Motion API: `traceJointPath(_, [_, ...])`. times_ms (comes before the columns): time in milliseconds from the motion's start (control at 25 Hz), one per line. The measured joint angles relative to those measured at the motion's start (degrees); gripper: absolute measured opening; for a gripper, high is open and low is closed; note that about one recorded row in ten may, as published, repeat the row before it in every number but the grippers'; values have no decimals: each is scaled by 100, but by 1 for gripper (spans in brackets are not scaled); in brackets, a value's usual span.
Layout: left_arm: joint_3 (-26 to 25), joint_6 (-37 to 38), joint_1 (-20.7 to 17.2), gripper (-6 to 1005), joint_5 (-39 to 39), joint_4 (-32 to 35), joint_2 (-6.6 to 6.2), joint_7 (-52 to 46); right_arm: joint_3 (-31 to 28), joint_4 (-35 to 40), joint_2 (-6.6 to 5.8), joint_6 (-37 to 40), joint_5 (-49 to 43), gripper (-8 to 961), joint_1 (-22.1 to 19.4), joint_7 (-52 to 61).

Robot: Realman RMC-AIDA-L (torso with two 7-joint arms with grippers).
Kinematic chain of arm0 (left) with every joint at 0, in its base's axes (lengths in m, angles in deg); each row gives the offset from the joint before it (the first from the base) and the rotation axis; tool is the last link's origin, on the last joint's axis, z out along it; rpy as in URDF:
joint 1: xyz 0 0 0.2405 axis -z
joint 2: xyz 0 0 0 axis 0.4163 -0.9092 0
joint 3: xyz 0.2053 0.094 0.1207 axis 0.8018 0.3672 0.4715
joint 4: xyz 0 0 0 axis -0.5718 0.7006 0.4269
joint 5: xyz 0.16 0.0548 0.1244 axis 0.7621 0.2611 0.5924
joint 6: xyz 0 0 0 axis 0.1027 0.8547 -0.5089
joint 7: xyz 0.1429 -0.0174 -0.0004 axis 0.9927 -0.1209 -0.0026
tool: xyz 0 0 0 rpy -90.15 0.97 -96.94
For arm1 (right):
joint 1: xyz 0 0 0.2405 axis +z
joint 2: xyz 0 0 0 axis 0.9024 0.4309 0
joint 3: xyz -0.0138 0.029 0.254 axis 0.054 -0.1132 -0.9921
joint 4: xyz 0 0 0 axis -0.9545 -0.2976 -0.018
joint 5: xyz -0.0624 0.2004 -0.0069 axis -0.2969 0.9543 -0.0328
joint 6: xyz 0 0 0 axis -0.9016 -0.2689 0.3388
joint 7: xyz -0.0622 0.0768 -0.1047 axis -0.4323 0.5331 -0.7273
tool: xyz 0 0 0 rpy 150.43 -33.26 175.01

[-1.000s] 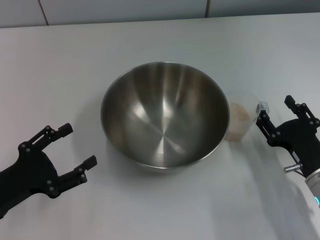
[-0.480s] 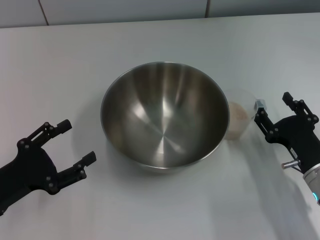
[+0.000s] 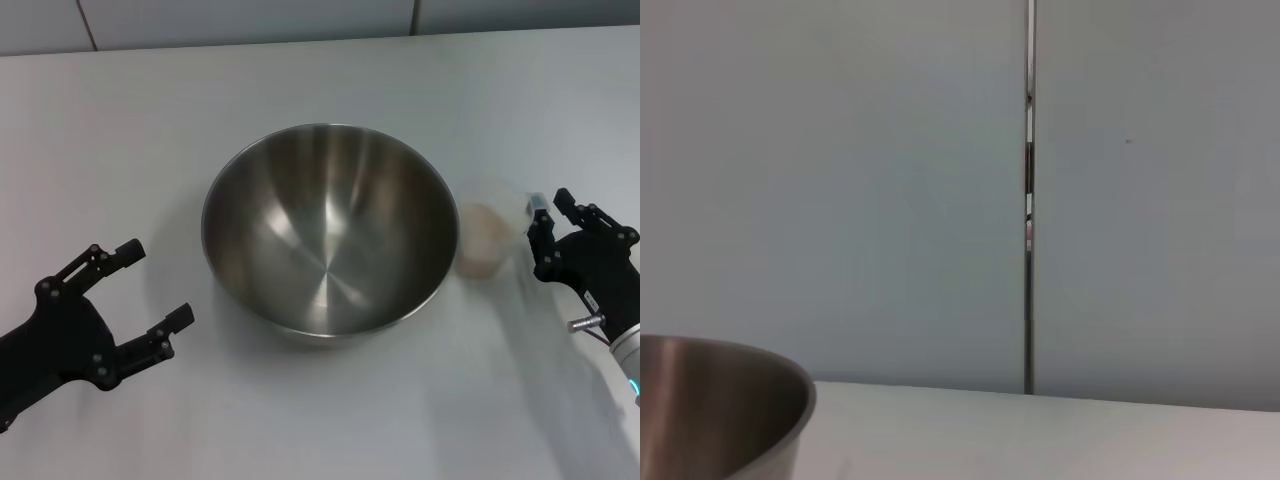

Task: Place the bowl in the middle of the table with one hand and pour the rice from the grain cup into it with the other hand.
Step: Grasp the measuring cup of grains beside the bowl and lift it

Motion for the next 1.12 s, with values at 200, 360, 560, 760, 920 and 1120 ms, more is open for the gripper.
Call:
traceJointPath(200, [0, 6, 0, 863, 0, 0, 3, -1, 0, 5, 0, 26, -3, 332, 4, 28])
traceJointPath(360, [-7, 6, -4, 862, 0, 0, 4, -1, 0, 4, 0, 41, -3, 168, -5, 30])
traceJointPath(560, [-9, 6, -8, 862, 0, 0, 5, -1, -1, -19, 0, 58, -4, 64, -18, 32])
traceJointPath(760, [-9, 6, -18, 862, 0, 1, 5, -1, -34, -32, 3, 111, -3, 64, -28, 33])
traceJointPath(920, [-9, 8, -29, 863, 0, 3, 5, 1, -56, -62, 4, 317, 3, 63, -49, 38])
traceJointPath(1120, [-9, 15, -36, 863, 0, -1, 4, 21, -122, -71, -42, 1074, 8, 63, 0, 58])
